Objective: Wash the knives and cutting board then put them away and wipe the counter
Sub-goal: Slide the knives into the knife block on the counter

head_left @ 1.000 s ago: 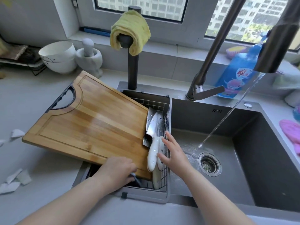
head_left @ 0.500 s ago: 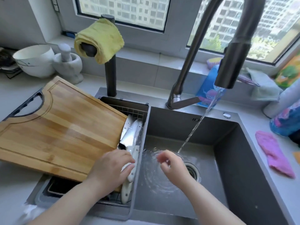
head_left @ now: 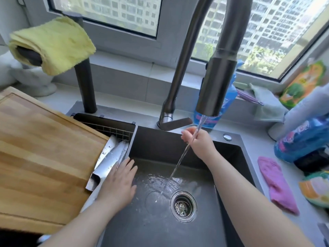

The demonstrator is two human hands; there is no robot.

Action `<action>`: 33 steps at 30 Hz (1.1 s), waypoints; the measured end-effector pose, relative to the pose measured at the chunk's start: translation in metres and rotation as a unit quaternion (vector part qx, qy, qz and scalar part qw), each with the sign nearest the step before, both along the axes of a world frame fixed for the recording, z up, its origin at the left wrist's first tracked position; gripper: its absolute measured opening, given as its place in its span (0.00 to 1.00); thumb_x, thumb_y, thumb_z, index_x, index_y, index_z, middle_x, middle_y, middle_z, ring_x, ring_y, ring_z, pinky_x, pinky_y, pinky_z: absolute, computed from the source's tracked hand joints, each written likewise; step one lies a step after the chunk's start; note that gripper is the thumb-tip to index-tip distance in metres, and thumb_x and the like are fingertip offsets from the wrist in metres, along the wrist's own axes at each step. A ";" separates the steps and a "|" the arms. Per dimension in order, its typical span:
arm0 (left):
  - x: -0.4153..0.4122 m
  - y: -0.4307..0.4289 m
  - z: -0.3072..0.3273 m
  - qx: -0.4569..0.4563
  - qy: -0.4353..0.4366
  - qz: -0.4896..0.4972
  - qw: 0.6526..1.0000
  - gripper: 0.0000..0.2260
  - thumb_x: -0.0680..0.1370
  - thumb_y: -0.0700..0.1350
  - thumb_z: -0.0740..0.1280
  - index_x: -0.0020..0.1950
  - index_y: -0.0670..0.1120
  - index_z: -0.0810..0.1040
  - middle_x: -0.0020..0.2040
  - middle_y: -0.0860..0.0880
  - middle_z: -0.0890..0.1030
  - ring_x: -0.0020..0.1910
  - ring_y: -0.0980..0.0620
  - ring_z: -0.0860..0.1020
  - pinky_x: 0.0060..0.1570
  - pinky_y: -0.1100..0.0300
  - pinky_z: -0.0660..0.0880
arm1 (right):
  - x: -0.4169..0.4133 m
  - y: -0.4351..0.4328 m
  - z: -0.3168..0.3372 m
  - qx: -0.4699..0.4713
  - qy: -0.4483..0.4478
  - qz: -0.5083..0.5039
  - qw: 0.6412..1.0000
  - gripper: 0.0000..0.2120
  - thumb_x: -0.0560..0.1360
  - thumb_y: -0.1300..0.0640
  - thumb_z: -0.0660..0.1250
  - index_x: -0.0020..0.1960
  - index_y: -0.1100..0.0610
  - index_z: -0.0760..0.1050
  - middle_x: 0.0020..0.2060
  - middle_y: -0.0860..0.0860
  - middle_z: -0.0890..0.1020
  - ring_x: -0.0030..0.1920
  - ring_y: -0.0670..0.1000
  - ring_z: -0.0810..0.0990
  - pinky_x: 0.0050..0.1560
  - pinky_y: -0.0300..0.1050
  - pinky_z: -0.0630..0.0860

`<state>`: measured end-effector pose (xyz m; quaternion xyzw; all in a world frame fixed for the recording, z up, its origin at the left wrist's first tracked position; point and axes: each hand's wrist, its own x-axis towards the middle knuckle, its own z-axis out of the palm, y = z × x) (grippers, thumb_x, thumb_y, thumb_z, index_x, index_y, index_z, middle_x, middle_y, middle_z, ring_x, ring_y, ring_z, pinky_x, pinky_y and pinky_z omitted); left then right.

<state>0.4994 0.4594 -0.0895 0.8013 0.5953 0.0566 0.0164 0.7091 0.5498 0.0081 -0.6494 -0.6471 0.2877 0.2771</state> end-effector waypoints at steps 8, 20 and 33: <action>-0.005 0.003 -0.020 0.028 -0.084 -0.002 0.996 0.25 0.55 0.50 0.67 0.50 0.47 0.81 0.51 0.45 0.83 0.58 0.50 0.68 0.70 0.61 0.42 | 0.001 0.042 0.000 -0.007 0.089 -0.019 0.996 0.10 0.78 0.58 0.60 0.45 0.60 0.78 0.35 0.50 0.81 0.35 0.42 0.80 0.50 0.38 0.78; -0.004 0.007 -0.035 0.187 -0.077 -0.009 0.979 0.22 0.53 0.48 0.66 0.45 0.47 0.84 0.49 0.48 0.84 0.57 0.51 0.68 0.54 0.55 0.62 | 0.005 0.025 0.037 -0.044 -0.003 0.014 0.999 0.09 0.77 0.55 0.61 0.44 0.57 0.78 0.35 0.46 0.80 0.39 0.45 0.78 0.47 0.39 0.75; -0.025 -0.026 -0.017 0.205 -0.243 0.019 0.948 0.14 0.65 0.44 0.63 0.49 0.49 0.78 0.54 0.46 0.78 0.53 0.51 0.72 0.51 0.57 0.76 | 0.020 -0.077 -0.076 -0.304 -0.186 -0.039 0.933 0.21 0.75 0.55 0.63 0.66 0.59 0.68 0.63 0.55 0.75 0.65 0.55 0.72 0.61 0.43 0.69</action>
